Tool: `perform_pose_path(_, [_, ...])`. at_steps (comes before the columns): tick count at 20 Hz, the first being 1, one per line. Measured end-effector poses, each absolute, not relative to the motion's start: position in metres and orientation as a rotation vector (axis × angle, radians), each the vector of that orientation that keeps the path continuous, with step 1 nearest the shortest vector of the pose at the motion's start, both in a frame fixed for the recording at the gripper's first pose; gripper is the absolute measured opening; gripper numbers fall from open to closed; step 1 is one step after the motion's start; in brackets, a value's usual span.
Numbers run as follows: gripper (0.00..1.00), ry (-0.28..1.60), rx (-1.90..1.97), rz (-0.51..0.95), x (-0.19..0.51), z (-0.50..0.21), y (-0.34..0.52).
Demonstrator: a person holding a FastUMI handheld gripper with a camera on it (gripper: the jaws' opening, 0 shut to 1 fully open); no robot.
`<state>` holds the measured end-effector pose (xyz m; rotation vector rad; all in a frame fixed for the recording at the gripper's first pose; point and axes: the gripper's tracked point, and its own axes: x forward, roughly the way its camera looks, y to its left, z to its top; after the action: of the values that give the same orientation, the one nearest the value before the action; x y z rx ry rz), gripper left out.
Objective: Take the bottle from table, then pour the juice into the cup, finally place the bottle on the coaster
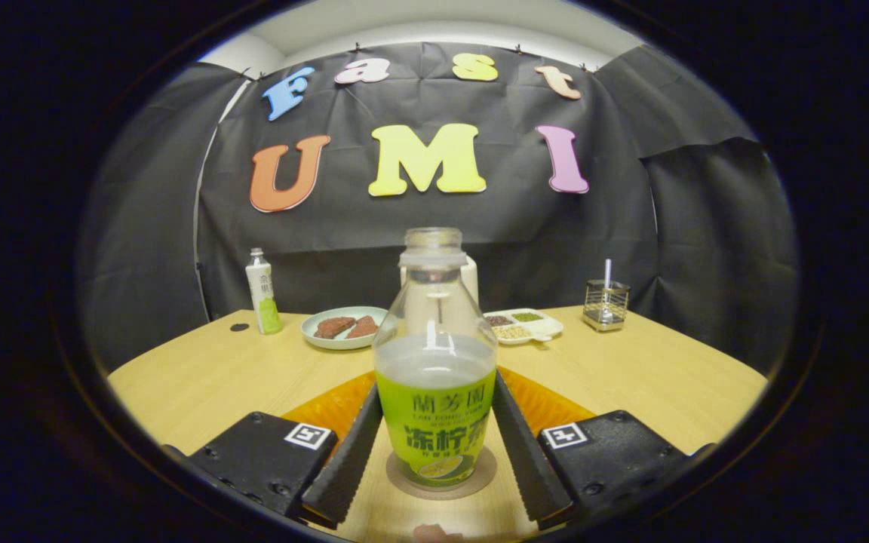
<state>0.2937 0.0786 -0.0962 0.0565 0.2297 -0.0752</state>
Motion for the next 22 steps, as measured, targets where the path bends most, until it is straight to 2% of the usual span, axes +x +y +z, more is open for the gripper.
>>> perform_pose_path(2, [0.91,0.224,0.048,-0.077,0.292,-0.092,0.079])
perform_pose_path(6, [0.92,0.196,0.047,-0.082,0.281,-0.076,0.079])
perform_pose_path(9, [1.0,0.164,0.042,-0.088,0.269,-0.059,0.078])
perform_pose_path(18, [1.0,0.091,0.05,-0.07,0.205,0.019,0.08])
perform_pose_path(22, [1.0,0.115,0.036,-0.078,0.165,0.037,0.082])
